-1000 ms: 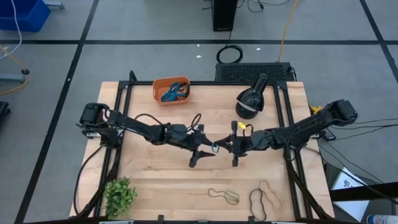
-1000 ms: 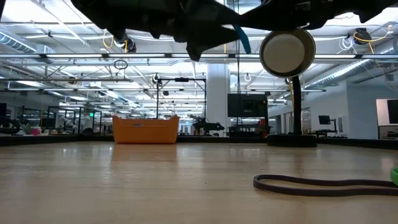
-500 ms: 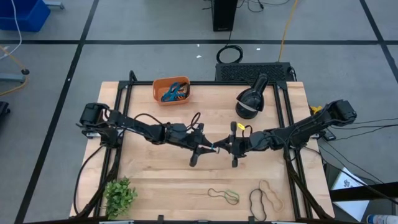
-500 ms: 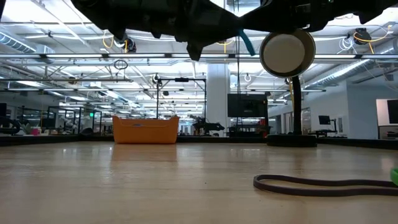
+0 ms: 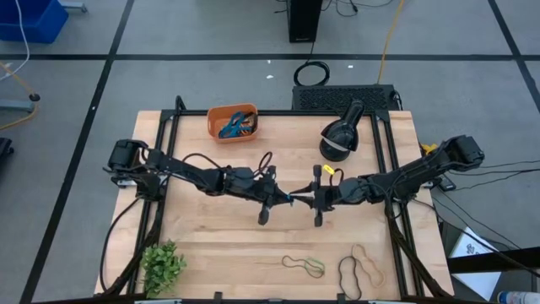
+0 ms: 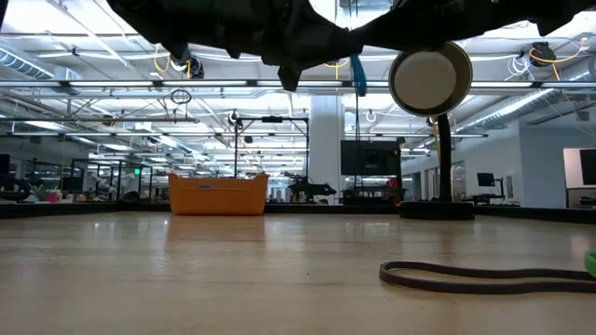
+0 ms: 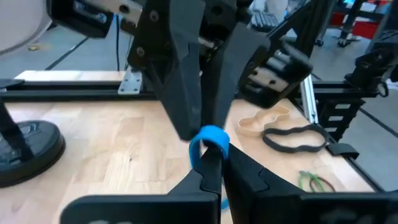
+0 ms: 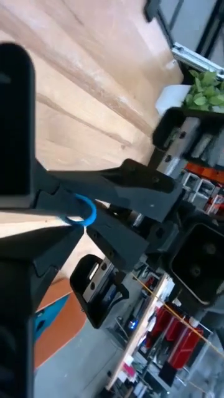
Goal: Pick and place rubber bands into bin
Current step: Put the blue rubber band into the orange container
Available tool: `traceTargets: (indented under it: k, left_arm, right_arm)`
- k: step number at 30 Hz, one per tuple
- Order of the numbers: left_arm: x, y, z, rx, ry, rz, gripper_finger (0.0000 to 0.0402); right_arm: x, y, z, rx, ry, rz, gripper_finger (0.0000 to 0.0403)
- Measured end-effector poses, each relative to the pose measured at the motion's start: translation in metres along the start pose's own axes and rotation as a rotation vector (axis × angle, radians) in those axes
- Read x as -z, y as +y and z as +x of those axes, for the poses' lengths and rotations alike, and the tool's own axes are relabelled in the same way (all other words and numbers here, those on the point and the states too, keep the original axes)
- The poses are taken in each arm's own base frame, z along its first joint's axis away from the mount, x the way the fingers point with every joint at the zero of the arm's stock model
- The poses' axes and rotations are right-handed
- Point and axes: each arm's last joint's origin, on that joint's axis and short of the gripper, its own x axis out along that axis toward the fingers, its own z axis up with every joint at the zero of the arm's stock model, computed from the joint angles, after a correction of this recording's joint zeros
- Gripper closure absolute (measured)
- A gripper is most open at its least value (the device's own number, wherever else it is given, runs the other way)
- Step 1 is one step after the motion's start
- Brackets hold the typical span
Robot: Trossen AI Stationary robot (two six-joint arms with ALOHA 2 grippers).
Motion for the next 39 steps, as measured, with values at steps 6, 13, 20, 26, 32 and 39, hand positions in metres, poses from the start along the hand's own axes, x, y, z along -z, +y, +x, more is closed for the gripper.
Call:
traceTargets:
  k: [6,13,20,26,32,39]
  left_arm:
    - [-0.001,0.0,-0.003,-0.001,0.016,-0.001,0.0392]
    - [-0.014,0.007,-0.018,-0.077,0.061,0.0,0.0394]
    - [-0.024,0.026,-0.056,-0.433,0.243,0.058,0.0394]
    - [-0.023,0.067,-0.084,-0.735,0.381,0.055,0.0397]
    - [-0.011,0.125,-0.115,-0.958,0.506,-0.045,0.0393]
    - [-0.002,0.173,-0.151,-1.054,0.523,-0.248,0.0389]
  right_arm:
    - [0.0,0.002,-0.001,0.012,0.012,0.002,0.0287]
    - [-0.003,0.008,-0.005,0.056,0.012,-0.001,0.0208]
    - [0.0,0.025,-0.011,-0.025,0.072,0.048,0.0186]
    - [0.006,0.038,-0.02,-0.092,0.153,0.036,0.0191]
    - [0.008,0.041,-0.022,-0.095,0.191,0.163,0.019]
    - [0.021,0.045,-0.027,-0.107,0.328,0.21,0.0195]
